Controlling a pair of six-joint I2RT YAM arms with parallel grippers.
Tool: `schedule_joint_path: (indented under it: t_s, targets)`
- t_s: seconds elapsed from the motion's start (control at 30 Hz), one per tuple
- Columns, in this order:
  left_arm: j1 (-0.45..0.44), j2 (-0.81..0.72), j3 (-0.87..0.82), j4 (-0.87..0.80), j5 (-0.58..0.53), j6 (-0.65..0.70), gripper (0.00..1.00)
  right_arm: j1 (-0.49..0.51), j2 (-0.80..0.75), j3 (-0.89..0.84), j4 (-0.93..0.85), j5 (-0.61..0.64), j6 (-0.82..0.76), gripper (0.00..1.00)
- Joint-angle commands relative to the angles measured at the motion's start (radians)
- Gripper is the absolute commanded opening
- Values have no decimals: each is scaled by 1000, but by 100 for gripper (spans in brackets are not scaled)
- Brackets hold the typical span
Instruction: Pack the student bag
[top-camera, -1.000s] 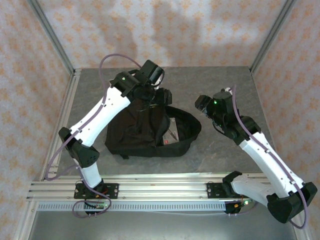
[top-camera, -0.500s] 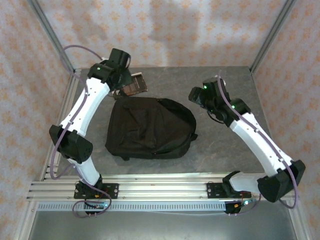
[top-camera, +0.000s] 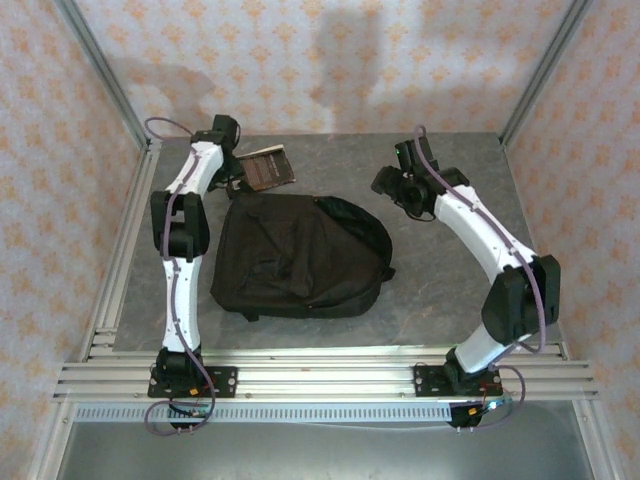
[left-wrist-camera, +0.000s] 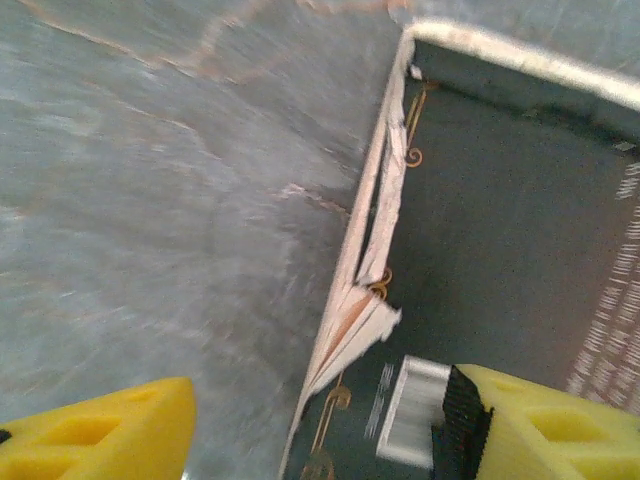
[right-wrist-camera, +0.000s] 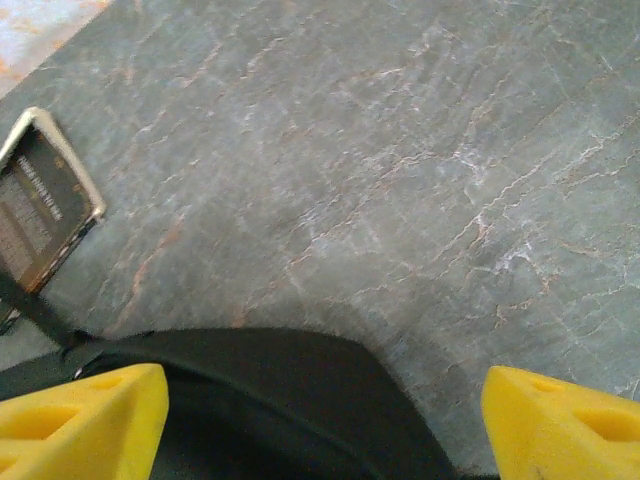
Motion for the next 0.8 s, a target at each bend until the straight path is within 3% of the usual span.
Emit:
schedule_joint_path:
  t_s: [0.0,0.2,0.53,0.77]
  targets:
    - [14,26,81,-48,7,36,67,-33,51,63,34,-63,30,81]
    - [10,133,158,-10,132,71,62,-54,165,148,52,-111,-2,79]
    - [-146,239,247,63,221,53,62,-138,335,288,14,-109,-46,77]
    - [-278,309,379,88,148,53,61,-188,438,351,-26,-69,-116,77]
